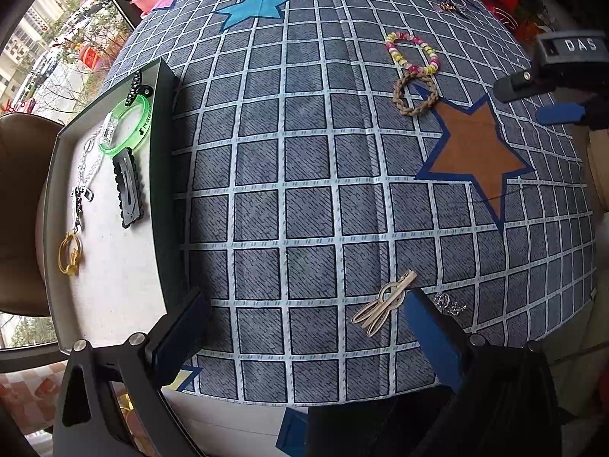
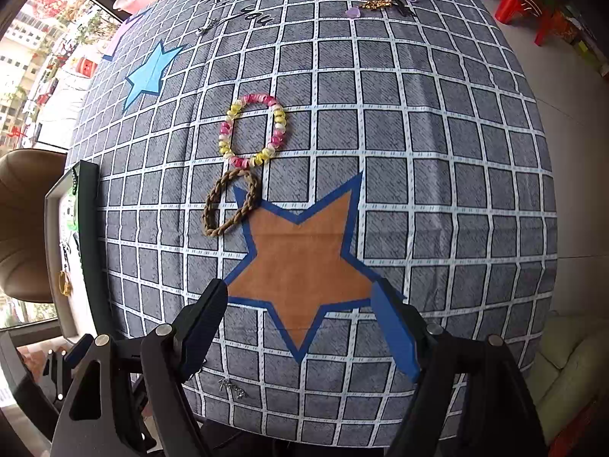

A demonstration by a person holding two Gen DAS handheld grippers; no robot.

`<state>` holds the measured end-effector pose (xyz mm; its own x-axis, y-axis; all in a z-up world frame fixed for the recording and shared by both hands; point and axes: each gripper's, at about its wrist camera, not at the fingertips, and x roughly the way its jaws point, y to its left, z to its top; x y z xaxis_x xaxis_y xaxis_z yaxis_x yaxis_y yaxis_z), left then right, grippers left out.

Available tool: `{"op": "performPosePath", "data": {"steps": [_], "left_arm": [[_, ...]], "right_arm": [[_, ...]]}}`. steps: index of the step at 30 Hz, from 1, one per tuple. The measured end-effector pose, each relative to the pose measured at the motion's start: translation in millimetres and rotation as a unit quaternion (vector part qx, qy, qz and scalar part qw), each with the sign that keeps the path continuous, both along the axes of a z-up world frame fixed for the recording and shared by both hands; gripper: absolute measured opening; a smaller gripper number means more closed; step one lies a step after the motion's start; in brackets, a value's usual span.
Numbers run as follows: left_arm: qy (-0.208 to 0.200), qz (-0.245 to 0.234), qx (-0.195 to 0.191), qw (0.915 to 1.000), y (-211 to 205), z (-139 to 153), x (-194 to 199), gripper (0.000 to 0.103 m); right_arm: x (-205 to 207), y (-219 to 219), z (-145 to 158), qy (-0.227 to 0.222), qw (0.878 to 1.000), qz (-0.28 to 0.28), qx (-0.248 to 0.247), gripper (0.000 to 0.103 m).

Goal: Organize jewelry
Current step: 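Withdraw both grippers from the box toward the remaining items on the table, then grasp the beige hair clip with the left gripper while the right grasps the beaded bracelet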

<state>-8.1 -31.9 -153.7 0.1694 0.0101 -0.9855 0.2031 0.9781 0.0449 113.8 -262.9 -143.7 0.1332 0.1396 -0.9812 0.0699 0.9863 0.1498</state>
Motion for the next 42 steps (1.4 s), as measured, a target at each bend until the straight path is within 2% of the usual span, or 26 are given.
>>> {"op": "performPosePath", "data": {"steps": [14,15,17,22,25,27,28,30,32,33,34,36,37,42], "left_arm": [[0.018,0.003,0.011,0.9998,-16,-33,-25,0.103],[0.017,0.0,0.013,0.9998,-14,-35,-25,0.101],[0.021,-0.006,0.013,0.9997,-14,-40,-25,0.096],[0.014,-0.011,0.016,0.9997,-19,-38,-27,0.095],[0.017,-0.016,0.002,0.9997,-30,-34,-23,0.081],[0.019,-0.024,-0.005,0.9995,-34,-32,-25,0.067],[0.019,-0.029,-0.006,0.9994,-37,-31,-26,0.063],[0.022,-0.038,-0.01,0.999,-45,-29,-28,0.045],[0.025,-0.042,-0.011,0.9987,-50,-27,-29,0.035],[0.026,-0.043,-0.015,0.9987,-50,-26,-29,0.026],[0.031,-0.04,-0.024,0.9985,-49,-25,-28,0.022],[0.037,-0.02,-0.048,0.9979,-48,-20,-26,0.019],[0.04,-0.008,-0.06,0.9973,-46,-18,-24,0.006],[0.049,0.054,-0.104,0.992,-27,-5,-16,0.006]], "right_arm": [[89,19,-27,-0.029,0.998,0.051,-0.036,0.08],[92,20,-30,-0.031,0.997,0.052,-0.039,0.08],[97,22,-33,-0.033,0.997,0.055,-0.045,0.075],[106,30,-41,-0.04,0.995,0.064,-0.064,0.069],[106,39,-43,-0.049,0.992,0.079,-0.09,0.063],[104,47,-45,-0.054,0.989,0.09,-0.105,0.058],[104,49,-45,-0.055,0.988,0.095,-0.105,0.054],[100,59,-46,-0.054,0.987,0.106,-0.107,0.044],[99,65,-45,-0.052,0.986,0.115,-0.108,0.022],[95,73,-47,-0.051,0.986,0.118,-0.109,0.015],[94,77,-48,-0.05,0.986,0.118,-0.109,0.01],[93,89,-46,-0.049,0.987,0.114,-0.104,0.01],[92,89,-45,-0.05,0.987,0.111,-0.1,0.01],[84,73,-36,-0.053,0.99,0.108,-0.074,0.01]]}}
